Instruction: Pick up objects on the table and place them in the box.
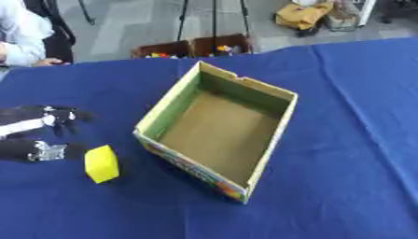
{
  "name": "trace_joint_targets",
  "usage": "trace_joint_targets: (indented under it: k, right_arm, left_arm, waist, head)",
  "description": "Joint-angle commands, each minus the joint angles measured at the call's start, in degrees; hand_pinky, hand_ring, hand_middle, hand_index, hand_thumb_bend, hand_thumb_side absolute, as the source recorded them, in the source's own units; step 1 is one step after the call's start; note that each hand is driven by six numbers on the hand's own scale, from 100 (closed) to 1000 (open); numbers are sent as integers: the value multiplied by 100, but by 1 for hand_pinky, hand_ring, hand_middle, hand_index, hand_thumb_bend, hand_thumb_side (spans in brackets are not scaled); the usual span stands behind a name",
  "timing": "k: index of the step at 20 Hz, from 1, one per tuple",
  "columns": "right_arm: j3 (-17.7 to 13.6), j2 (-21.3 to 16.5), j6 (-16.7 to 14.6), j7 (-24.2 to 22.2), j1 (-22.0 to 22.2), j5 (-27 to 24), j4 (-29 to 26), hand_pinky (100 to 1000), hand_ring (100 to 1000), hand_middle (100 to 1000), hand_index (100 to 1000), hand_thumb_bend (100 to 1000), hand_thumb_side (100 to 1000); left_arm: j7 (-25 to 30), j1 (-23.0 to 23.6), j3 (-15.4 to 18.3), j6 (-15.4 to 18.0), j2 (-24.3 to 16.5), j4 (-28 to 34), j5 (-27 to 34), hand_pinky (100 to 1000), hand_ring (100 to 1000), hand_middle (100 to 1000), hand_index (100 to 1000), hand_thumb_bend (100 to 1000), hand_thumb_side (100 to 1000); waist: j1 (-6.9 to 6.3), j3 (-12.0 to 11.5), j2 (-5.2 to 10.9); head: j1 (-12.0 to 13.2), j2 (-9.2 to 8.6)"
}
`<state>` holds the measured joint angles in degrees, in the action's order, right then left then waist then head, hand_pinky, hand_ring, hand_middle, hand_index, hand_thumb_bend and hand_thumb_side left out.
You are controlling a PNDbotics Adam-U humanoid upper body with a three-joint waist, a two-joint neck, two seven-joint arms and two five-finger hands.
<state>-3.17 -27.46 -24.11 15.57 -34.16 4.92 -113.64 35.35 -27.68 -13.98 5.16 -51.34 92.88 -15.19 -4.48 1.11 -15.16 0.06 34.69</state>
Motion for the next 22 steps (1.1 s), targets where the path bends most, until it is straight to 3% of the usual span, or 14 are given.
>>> trace_joint_targets:
  k: [1, 12, 22]
  right_arm:
    - [-54, -74, 5, -11, -42, -13, -95, 771, 766, 606, 810, 100, 502]
    - [-61, -79, 14, -5, -25, -11, -95, 772, 766, 605, 811, 100, 502]
    - [-60, -65, 21, -34, -12, -28, -95, 774, 767, 601, 812, 100, 508]
  left_arm:
    - [-95, -67, 14, -107, -90, -30, 30, 714, 796, 912, 1000, 569, 1000]
    - [166, -45, 30, -71, -89, -252, -107, 751, 851, 955, 1000, 547, 989]
    - [474, -92, -96, 760, -21, -614, -1059, 814, 923, 998, 1000, 501, 885]
  waist:
    - [-73, 5, 80]
    - [-85, 11, 79]
    - [-98, 57, 59]
  head:
    - [-4, -42]
    - [-170, -43]
    - [-160, -14]
